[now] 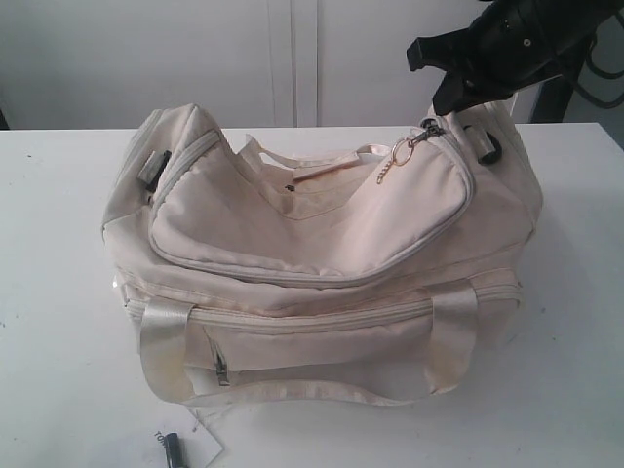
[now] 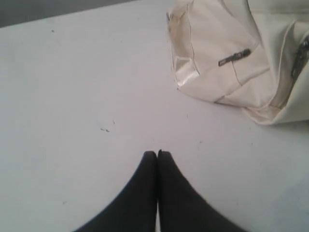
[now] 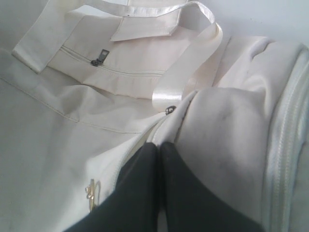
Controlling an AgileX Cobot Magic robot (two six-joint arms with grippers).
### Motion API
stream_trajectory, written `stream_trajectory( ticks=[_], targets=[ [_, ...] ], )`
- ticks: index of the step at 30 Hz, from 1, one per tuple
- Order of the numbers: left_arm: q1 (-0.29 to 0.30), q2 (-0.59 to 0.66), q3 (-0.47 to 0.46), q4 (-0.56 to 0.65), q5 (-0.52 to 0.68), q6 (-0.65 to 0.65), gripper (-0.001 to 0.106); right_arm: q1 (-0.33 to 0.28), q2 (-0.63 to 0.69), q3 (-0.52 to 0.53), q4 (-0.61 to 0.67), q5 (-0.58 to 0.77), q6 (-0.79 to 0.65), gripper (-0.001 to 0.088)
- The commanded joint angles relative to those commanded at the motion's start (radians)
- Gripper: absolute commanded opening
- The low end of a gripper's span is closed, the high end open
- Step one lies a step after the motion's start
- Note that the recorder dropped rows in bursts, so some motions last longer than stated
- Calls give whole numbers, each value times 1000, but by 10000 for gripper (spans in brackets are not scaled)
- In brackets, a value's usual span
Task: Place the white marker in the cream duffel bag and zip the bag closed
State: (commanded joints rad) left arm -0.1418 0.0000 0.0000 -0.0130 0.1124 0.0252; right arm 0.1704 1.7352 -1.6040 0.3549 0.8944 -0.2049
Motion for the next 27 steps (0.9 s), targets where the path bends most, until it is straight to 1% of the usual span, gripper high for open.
stream_trajectory(
  ticks=[4,13,19,25,26,27],
  targets=[
    [0,0,0,0,-41,0,0,0,0,0,0,0,0,0],
    [0,0,0,0,-58,0,0,0,0,0,0,0,0,0],
    [0,0,0,-8,-144,-7,0,0,0,0,0,0,0,0],
    [0,0,0,-9,-188,-7,0,0,0,0,0,0,0,0],
    [0,0,0,-9,-192,-19,0,0,0,0,0,0,0,0],
    [0,0,0,-16,-199,-79,0,0,0,0,0,0,0,0]
  ],
)
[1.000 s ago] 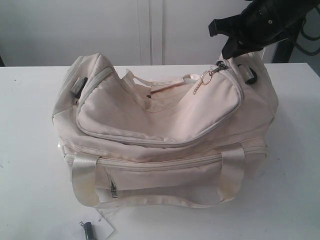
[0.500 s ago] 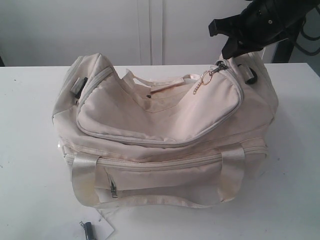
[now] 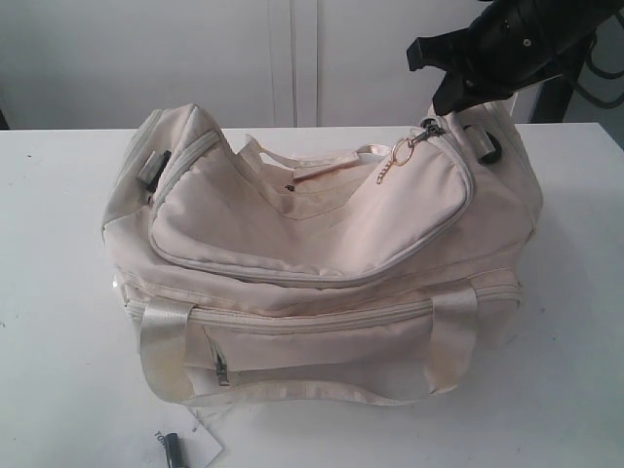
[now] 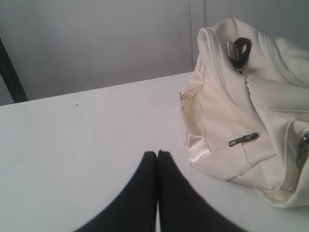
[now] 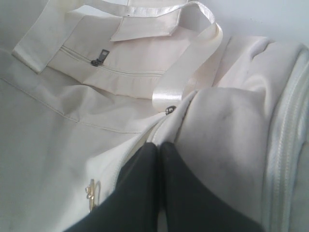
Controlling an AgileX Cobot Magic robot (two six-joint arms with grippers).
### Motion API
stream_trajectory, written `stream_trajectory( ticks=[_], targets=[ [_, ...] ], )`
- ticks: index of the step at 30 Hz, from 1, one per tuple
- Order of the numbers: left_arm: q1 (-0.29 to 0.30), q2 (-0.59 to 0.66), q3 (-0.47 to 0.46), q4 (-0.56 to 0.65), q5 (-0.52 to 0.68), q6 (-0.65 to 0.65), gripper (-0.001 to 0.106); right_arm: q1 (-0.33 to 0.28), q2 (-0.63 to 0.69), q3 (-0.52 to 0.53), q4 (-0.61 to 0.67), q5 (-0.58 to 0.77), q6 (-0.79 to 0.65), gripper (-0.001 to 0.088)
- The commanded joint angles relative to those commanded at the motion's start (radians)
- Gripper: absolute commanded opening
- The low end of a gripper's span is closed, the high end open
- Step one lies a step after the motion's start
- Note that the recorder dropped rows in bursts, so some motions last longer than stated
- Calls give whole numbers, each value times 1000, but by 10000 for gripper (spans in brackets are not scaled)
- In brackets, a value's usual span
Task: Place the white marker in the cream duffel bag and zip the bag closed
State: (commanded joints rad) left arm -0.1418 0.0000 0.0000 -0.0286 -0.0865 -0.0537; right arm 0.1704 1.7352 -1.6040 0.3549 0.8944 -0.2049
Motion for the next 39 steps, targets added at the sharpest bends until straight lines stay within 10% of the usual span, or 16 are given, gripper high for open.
stream_trajectory(
  ticks=[11,31,39],
  targets=[
    [0,18,-137,-16,141,-131,0,0,0,0,5,-2,0,0],
    [0,651,-640,-20,389,-67,0,0,0,0,7,-6,0,0],
    [0,890,-783,-440,481,317,0,0,0,0,7,-2,0,0]
  ],
)
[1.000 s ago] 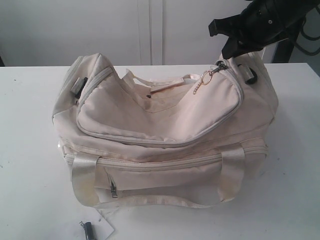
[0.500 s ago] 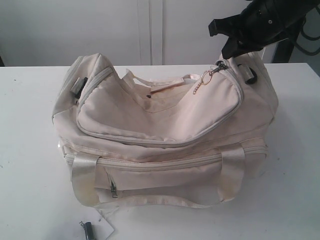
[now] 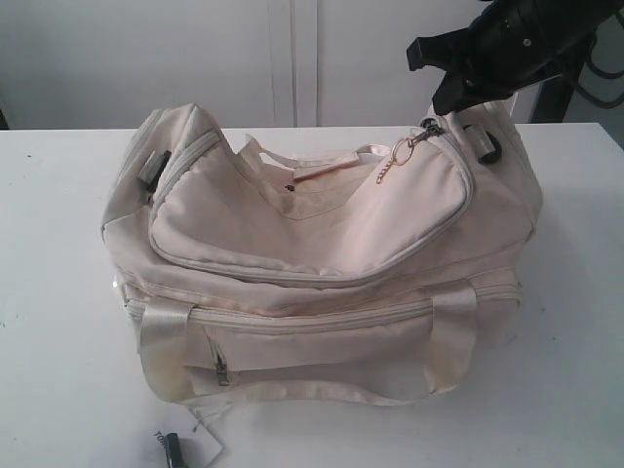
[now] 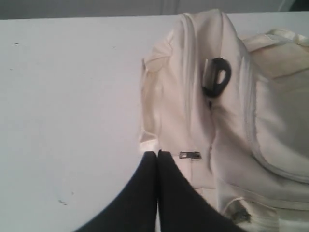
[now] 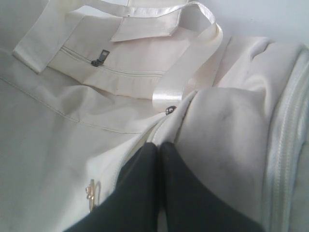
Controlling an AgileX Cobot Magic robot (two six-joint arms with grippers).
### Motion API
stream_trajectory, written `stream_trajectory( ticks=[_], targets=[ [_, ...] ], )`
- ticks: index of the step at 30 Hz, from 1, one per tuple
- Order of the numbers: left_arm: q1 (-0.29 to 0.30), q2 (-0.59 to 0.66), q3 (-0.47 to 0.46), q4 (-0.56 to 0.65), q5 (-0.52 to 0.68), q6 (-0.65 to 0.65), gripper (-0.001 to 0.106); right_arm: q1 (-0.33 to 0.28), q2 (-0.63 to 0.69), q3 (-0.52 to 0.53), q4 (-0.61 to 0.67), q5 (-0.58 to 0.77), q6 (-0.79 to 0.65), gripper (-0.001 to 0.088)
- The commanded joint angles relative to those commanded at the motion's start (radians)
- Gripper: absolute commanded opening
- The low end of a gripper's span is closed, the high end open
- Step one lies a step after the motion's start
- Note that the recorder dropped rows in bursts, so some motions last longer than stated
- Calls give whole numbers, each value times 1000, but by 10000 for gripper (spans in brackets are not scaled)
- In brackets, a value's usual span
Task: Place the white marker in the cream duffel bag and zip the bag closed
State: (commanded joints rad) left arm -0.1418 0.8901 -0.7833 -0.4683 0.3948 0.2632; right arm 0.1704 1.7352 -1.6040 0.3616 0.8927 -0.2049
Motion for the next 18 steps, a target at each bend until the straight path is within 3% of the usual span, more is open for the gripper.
stream_trajectory(
  ticks=[6,18],
  targets=[
    [0,165,-89,-501,157,464,0,0,0,0,0,0,0,0],
    [0,402,-239,-778,322,833,0,0,0,0,0,0,0,0]
  ],
)
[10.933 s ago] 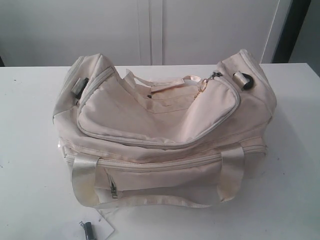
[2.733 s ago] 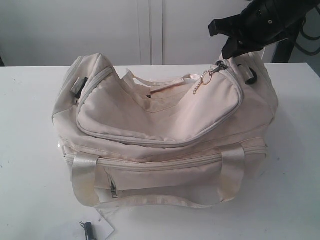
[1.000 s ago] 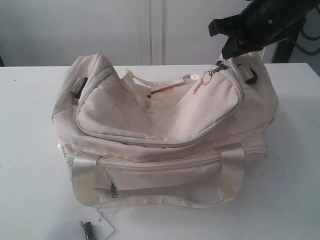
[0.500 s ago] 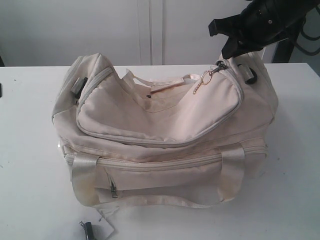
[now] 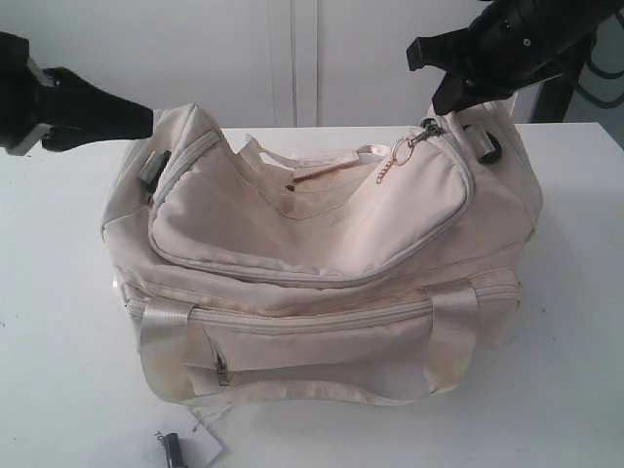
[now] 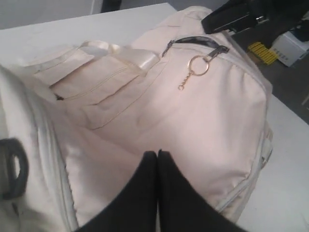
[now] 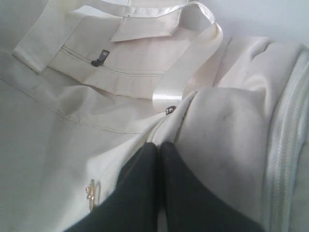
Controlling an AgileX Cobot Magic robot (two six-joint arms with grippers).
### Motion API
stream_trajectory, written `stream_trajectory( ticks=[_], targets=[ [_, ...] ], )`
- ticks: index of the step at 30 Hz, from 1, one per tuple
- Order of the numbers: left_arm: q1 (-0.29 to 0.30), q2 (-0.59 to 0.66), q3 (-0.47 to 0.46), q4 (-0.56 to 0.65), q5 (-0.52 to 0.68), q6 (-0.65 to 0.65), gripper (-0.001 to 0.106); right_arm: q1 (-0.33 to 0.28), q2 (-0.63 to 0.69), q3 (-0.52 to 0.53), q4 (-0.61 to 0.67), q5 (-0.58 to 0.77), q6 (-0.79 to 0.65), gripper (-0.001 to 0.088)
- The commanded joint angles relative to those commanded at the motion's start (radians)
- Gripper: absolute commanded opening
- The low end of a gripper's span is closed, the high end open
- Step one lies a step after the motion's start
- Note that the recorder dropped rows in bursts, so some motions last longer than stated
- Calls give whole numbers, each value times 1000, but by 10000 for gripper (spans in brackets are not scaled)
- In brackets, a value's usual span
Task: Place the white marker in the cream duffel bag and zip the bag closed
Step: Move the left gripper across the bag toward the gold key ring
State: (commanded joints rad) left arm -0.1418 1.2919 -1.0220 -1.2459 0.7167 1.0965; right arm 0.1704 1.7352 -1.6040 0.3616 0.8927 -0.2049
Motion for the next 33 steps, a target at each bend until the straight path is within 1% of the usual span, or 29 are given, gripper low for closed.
stream_trajectory(
  ticks=[2,6,8,14,16,19,21,23,26,27,31,33],
  targets=[
    [0,32,-17,-45,20,72,0,0,0,0,0,0,0,0],
    [0,106,-50,-130,72,272,0,0,0,0,0,-1,6,0],
    [-11,138,-64,-165,88,372,0,0,0,0,2,-1,10,0],
    [-99,245,-111,-226,81,633,0,0,0,0,2,-1,53,0],
    [-133,279,-126,-241,43,707,0,0,0,0,2,-1,78,0],
    [-177,324,-153,-273,-26,744,0,-2,0,0,4,-4,116,0],
    [-203,355,-168,-297,-44,753,0,-2,0,0,4,-12,149,0],
    [-225,382,-183,-326,-44,822,0,-2,0,0,4,-21,173,0],
    [-260,428,-200,-377,-24,984,0,-2,0,0,8,-27,191,0],
    [-269,438,-203,-391,-21,1020,0,-2,0,0,8,-27,191,0],
    [-289,492,-240,-423,-19,1020,0,-2,0,0,8,-27,191,0],
    [-289,514,-260,-441,-10,1020,0,-2,0,0,8,-25,191,0]
  ],
)
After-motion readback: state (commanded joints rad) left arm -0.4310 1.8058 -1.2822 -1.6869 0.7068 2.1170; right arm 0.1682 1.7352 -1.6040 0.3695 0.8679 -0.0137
